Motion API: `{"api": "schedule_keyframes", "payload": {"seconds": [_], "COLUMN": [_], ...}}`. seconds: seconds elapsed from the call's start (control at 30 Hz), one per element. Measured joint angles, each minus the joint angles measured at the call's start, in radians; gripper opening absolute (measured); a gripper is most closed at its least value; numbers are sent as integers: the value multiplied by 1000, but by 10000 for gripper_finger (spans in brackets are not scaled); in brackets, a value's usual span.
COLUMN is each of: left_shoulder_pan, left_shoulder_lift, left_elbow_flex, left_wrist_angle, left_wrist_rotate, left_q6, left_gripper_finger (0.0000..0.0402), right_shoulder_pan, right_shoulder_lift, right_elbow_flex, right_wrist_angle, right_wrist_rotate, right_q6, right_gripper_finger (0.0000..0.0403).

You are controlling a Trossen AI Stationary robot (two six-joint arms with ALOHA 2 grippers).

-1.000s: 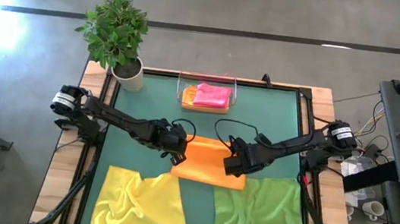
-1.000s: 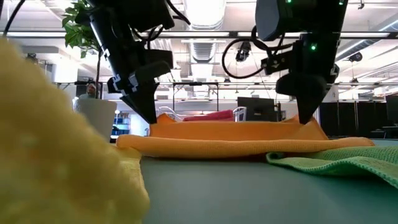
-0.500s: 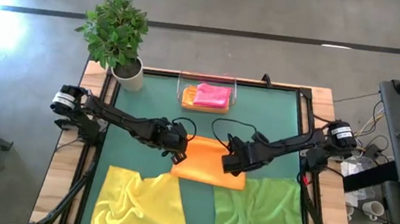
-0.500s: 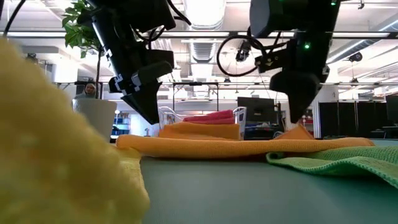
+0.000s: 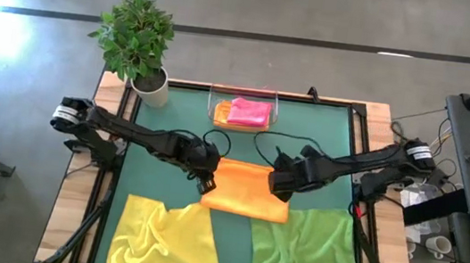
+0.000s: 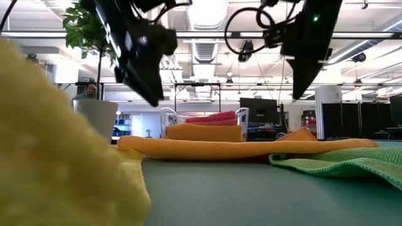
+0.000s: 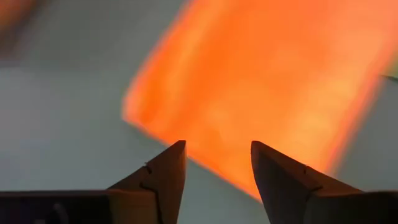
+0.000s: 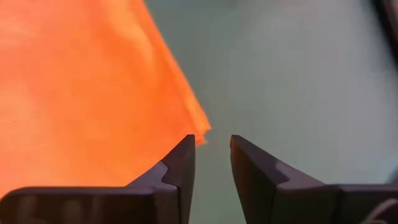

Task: Fold microfiber towels
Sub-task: Fold the orange microfiber cloth

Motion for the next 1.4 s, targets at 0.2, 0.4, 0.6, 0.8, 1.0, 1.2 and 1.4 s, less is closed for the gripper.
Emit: {"api": "schedule_keyframes", "payload": {"seconds": [0.2,0.4,0.6,0.8,1.0,1.2,1.4], "left_shoulder_pan": [0,12,12,16,26,48,101], "left_shoulder_lift": [21,67,124,194,245,243,243], "left_elbow_flex": [-74,-151,-174,-179,-172,-172,-171], "left_wrist_angle": [250,421,427,446,458,456,407], "left_wrist_rotate": [149,153,167,125,95,-72,-259], "left_q6": [26,21,69,125,172,336,428], "left_gripper_finger": [166,143,60,8,2,1,0], "right_shoulder_pan": [-61,-77,-81,-81,-81,-81,-81], "right_shoulder_lift": [-89,-139,-210,-257,-262,-256,-257], "right_elbow_flex": [-116,-183,-206,-226,-231,-230,-230], "right_wrist_angle": [202,251,260,264,264,265,266], "right_wrist_rotate": [-190,-247,-248,-218,-206,-203,-200], "right_q6": [-81,-77,-89,-89,-89,-85,-50], "right_gripper_finger": [70,38,10,9,8,8,8]}}
